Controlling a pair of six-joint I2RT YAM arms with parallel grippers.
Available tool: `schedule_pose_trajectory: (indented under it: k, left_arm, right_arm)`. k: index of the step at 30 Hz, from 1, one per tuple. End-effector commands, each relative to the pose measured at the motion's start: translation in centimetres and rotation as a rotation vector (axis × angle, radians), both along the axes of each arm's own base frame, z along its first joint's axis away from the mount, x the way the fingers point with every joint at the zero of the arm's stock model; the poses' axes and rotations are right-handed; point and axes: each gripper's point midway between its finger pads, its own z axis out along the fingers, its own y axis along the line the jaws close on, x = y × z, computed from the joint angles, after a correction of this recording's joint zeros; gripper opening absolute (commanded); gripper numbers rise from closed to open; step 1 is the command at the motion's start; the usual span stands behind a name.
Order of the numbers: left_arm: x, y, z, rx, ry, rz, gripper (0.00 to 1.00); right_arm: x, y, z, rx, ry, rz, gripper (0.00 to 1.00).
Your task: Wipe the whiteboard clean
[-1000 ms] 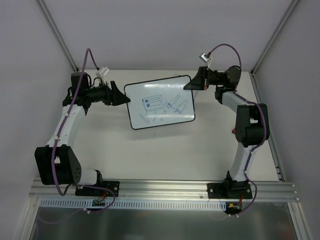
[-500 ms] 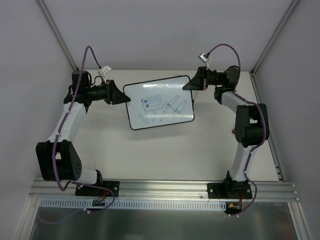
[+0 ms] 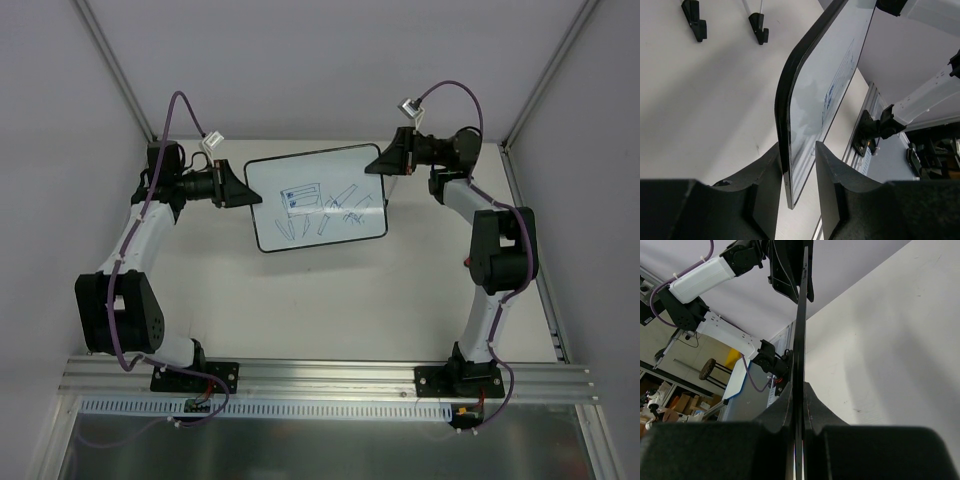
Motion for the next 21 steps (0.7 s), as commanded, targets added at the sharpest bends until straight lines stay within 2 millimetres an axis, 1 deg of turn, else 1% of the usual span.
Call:
schedule_pose_trajectory:
  k: [1, 4, 8, 14, 17, 18, 21]
  left_arm:
    - [-0.2, -0.3, 2.0, -0.042, -0.060, -0.059, 0.31]
    - [-0.4, -0.5, 2.8, -0.064, -0.070, -0.092, 0.30]
    - [-0.6, -0.7, 3.3, -0.084, -0.078, -0.126, 0.30]
    - [-1.1, -0.9, 4.4, -0.118, -0.092, -0.188, 0.30]
    - [-1.1, -0.9, 4.8, -0.128, -0.095, -0.203, 0.25]
    - [-1.1, -1.0, 4.9, -0.129, -0.098, -0.209, 0.21]
    - [-1.0, -1.0, 5.2, -0.130, -0.107, -0.214, 0.16]
  right_arm:
    - [-1.1, 0.3, 5.8, 0.099, -0.308, -0.037, 0.00]
    - [-0.9, 0.4, 5.9, 0.104, -0.304, -0.042, 0.00]
    - [-0.5, 0.4, 6.0, 0.111, -0.291, -0.047, 0.00]
    - [-0.1, 0.5, 6.7, 0.122, -0.283, -0.051, 0.00]
    - [0.1, 0.5, 6.8, 0.125, -0.278, -0.052, 0.00]
    - [0.1, 0.5, 6.8, 0.127, -0.271, -0.052, 0.00]
    - [0.3, 0.6, 6.9, 0.127, -0.261, -0.052, 0.00]
